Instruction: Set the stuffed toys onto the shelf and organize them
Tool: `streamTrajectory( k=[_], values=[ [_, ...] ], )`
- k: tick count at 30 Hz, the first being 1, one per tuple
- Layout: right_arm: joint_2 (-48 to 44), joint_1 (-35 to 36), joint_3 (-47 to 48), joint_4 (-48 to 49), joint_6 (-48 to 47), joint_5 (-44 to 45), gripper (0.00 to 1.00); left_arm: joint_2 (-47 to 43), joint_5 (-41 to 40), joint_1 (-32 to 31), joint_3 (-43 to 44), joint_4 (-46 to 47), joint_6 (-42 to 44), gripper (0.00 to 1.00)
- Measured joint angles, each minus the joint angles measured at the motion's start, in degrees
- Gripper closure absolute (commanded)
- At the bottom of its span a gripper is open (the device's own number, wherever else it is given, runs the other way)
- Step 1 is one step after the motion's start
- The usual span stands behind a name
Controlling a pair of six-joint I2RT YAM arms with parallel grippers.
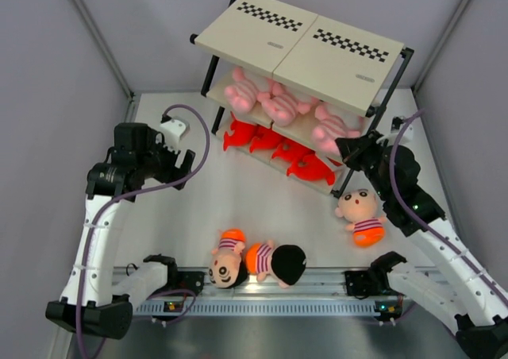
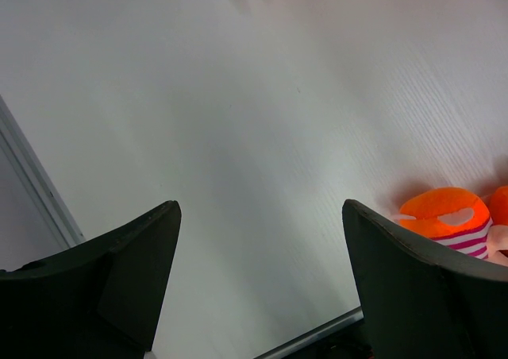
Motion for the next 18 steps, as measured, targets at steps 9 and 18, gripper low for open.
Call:
streamTrajectory(
  k=[9, 18],
  values=[
    [3.7, 0.2, 0.0, 1.3, 0.2, 5.7, 0.65, -0.9, -0.4, 0.0, 0.0, 0.0, 1.0, 0.11],
    [2.3, 0.7, 2.7, -2.2, -1.2, 6.4, 0.4, -1.3, -0.5, 0.0, 0.0, 0.0, 1.4, 0.11]
  ],
)
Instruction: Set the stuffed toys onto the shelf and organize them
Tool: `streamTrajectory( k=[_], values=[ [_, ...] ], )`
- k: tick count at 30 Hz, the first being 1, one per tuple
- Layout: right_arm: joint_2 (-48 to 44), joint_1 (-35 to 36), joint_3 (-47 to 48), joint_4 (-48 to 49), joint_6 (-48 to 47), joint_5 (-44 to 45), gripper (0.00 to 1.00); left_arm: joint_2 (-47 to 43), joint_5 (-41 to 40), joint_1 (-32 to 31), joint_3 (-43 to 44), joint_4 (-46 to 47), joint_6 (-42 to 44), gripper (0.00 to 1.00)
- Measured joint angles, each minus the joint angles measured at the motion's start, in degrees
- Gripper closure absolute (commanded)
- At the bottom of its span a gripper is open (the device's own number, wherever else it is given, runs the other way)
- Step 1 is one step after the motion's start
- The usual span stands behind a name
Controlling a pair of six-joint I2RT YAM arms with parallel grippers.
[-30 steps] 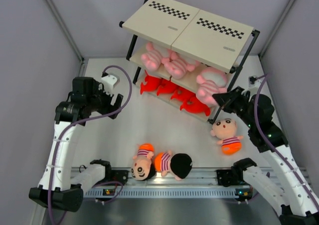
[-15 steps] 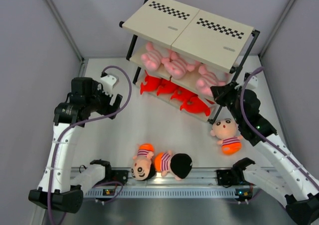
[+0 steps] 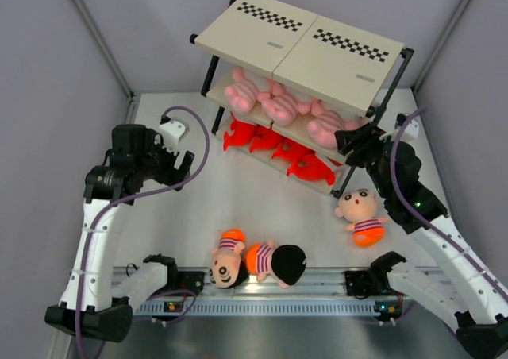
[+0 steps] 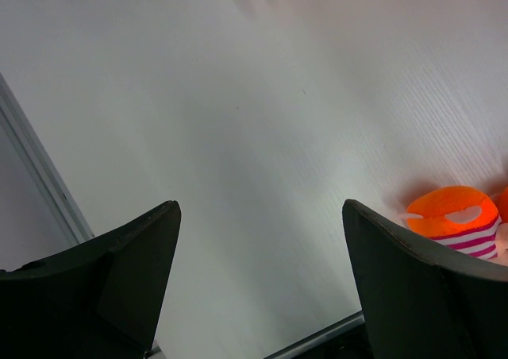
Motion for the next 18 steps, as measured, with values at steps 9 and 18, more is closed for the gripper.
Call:
streamTrajectory(
  k=[9, 18],
  values=[
    [-3.7, 0.7, 8.5, -9.7, -7.4, -6.7, 0.36, -0.5, 0.2, 0.0, -0.5, 0.0, 0.0, 0.11],
    [-6.0, 0.8, 10.5, -19.3, -15.9, -14.8, 0.37, -1.0, 9.6, -1.7, -8.4, -6.1, 6.2, 0.22]
  ],
)
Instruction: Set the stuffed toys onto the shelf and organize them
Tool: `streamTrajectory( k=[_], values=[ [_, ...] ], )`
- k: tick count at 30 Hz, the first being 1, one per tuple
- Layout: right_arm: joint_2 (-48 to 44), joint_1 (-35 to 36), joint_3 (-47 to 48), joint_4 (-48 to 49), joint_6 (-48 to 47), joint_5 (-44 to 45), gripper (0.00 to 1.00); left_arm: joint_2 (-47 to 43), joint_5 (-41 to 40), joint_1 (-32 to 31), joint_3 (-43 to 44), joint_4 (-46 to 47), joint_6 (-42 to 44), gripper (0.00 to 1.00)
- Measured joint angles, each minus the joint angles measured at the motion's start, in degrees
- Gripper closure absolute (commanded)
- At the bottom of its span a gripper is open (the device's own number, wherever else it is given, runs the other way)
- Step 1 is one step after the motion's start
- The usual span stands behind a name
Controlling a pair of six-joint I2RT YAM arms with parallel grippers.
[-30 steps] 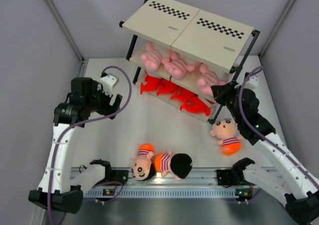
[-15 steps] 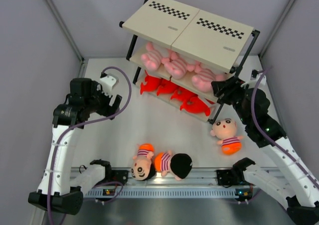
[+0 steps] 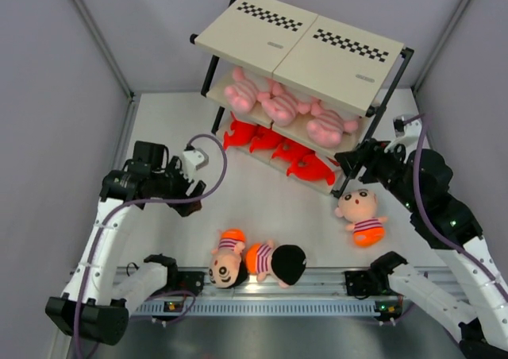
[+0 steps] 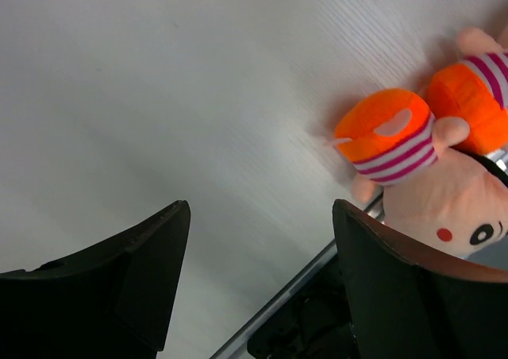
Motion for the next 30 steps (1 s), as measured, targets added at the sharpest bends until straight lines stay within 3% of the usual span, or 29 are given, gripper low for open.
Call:
streamTrajectory(
  k=[8, 17, 25, 28, 29, 30],
  values=[
    [0.4, 0.0, -0.2, 0.3, -4.0, -8.8, 0.38, 4.1, 5.4, -11.8, -3.5, -2.1, 7.2, 0.23],
    [0.6, 0.0, -2.4, 0.3, -7.1, -13.3, 0.37, 15.8, -1.2, -32.5, -8.0, 4.5, 14.8, 0.16],
    [0.7, 0.0, -2.5, 0.3, -7.7, -13.8, 0.37, 21.9, -1.4, -34.8, -8.8, 9.0, 20.0, 0.16],
    [0.7, 0.0, -2.5, 0.3, -8.1, -13.9, 0.37, 24.1, -0.2, -34.8, -9.9, 11.4, 20.8, 0.33],
    [0.7, 0.0, -2.5, 0.3, -8.2, -14.0, 0.37, 24.7, 0.1, -34.8, -10.4, 11.8, 20.8, 0.53],
    [0.7, 0.0, -2.5, 0.3, -8.5, -14.1, 0.37, 25.3, 0.6, -34.8, -10.8, 11.9, 20.7, 0.63]
  ],
)
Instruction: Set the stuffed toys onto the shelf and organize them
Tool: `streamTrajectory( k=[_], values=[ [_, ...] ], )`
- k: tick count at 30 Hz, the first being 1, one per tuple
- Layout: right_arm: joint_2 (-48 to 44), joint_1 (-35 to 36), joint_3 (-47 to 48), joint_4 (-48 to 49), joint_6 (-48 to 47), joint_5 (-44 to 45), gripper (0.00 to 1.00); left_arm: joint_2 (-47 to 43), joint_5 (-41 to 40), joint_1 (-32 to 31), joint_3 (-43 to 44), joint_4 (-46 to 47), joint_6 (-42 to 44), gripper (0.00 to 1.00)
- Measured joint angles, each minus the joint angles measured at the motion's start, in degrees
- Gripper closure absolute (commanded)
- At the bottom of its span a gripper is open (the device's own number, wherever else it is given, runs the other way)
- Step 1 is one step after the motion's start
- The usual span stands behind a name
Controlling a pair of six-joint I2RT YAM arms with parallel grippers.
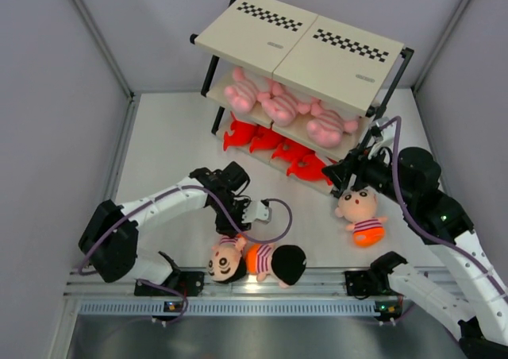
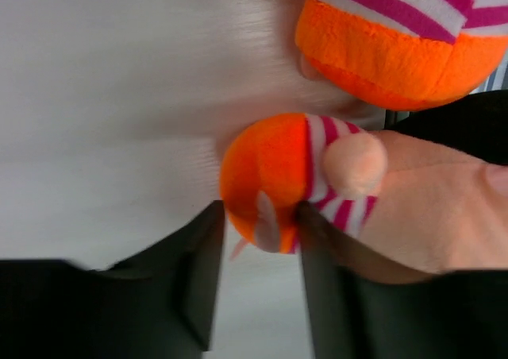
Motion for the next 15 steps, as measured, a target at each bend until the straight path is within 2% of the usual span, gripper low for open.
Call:
streamTrajectory(
  k=[2, 7, 11, 15],
  values=[
    [-0.1, 0.0, 0.0, 0.0, -0.2, -0.5, 0.38, 0.6, 0.8, 0.0, -0.6, 0.2, -0.2, 1.0],
    [-0.2, 0.0, 0.1, -0.1, -1.2, -1.7, 0.42, -1.7, 1.4, 0.0, -1.2, 0.9, -2.4, 1.0],
    [0.8, 0.4, 1.0, -1.1, -2.3, -3.3, 0.44, -4.5, -4.0, 0.5, 0.2, 1.1, -11.1, 1.0],
    [3.2, 3.2, 4.3, -1.4, -3.6, -4.1, 0.45, -7.8, -10.4, 6.6, 4.3, 0.9, -19.9, 1.0]
  ],
)
